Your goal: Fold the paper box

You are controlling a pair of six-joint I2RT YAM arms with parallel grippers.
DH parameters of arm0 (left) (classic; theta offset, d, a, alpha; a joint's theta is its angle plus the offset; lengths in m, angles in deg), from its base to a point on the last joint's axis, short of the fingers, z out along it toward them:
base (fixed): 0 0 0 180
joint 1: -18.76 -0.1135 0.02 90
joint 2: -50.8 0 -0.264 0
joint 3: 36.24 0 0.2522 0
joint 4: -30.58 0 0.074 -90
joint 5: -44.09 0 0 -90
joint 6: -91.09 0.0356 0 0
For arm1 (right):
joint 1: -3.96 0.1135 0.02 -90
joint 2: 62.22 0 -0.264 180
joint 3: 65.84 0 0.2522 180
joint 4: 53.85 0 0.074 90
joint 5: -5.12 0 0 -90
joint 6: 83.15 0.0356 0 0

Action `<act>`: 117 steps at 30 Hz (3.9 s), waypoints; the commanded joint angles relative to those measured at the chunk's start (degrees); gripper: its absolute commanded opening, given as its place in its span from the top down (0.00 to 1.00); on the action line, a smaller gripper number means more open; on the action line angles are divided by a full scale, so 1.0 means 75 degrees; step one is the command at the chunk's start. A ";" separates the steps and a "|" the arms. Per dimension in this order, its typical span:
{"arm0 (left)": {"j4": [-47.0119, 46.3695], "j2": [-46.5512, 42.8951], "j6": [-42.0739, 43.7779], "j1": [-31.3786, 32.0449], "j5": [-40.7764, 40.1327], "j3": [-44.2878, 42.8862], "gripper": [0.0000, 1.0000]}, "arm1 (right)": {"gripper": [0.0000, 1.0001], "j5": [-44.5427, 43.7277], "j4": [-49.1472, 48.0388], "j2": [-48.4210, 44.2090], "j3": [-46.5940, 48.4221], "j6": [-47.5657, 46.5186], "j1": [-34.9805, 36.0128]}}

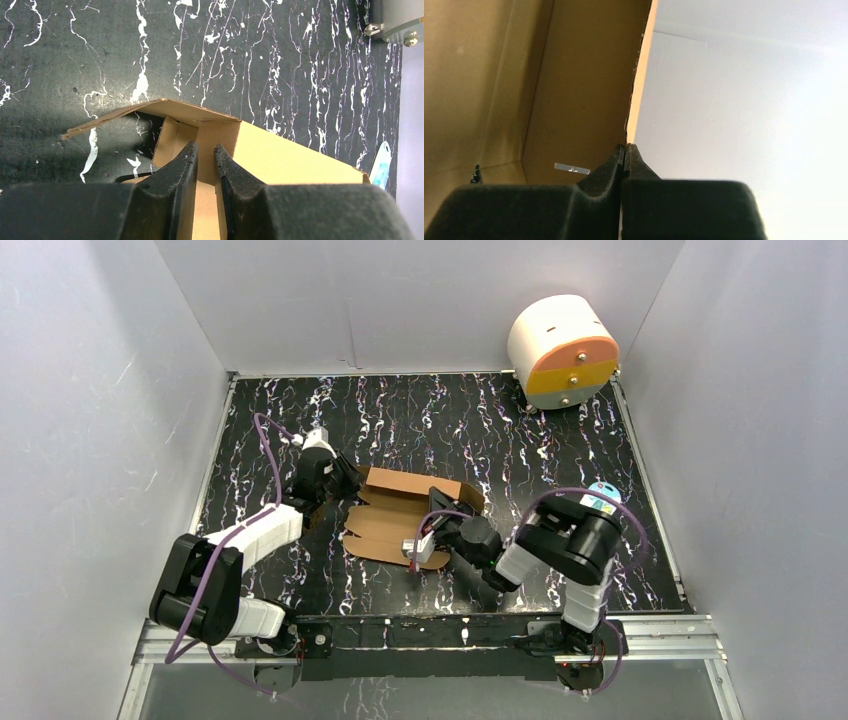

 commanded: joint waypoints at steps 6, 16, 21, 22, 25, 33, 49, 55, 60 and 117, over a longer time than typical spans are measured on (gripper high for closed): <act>0.0155 -0.0259 0.0103 -0.0012 -0.0424 0.0187 0.83 | 1.00 -0.0375 -0.3098 0.1156 -0.0064 -0.1121 0.0273; 0.0281 -0.0339 0.0235 -0.0036 -0.0776 0.0323 0.76 | 1.00 -0.0439 -0.2823 0.0961 -0.0090 -0.1180 0.0275; 0.0247 -0.0312 0.0172 -0.0222 -0.0710 0.0431 0.74 | 1.00 -0.0425 -0.2688 0.0836 -0.0091 -0.1172 0.0276; 0.0204 -0.0280 0.0152 -0.0243 -0.0654 0.0432 0.74 | 1.00 -0.0425 -0.2659 0.0800 -0.0091 -0.1169 0.0276; 0.0118 -0.0065 0.0069 -0.0243 -0.0440 0.0360 0.73 | 1.00 -0.0422 -0.2474 0.0660 -0.0091 -0.1122 0.0276; -0.0363 0.0720 -0.0335 -0.0240 0.0084 0.0230 0.74 | 1.00 -0.0376 -0.2170 0.0447 -0.0102 -0.0981 0.0276; -0.1857 0.0795 -0.0231 -0.0216 0.1363 0.0625 0.76 | 1.00 -0.0340 -0.1185 0.0334 0.0070 -0.0617 0.0276; -0.2085 0.1011 -0.0090 -0.0189 0.1470 0.0740 0.77 | 1.00 -0.0322 -0.0685 0.0285 0.0146 -0.0440 0.0270; -0.2270 0.1184 0.0078 -0.0181 0.1548 0.0779 0.77 | 1.00 -0.0384 -0.0456 0.0415 0.0236 -0.0340 0.0227; -0.3781 0.1673 0.4758 -0.2280 0.2876 0.0460 0.65 | 1.00 0.0044 0.1229 -0.0381 0.0427 0.0478 -0.0009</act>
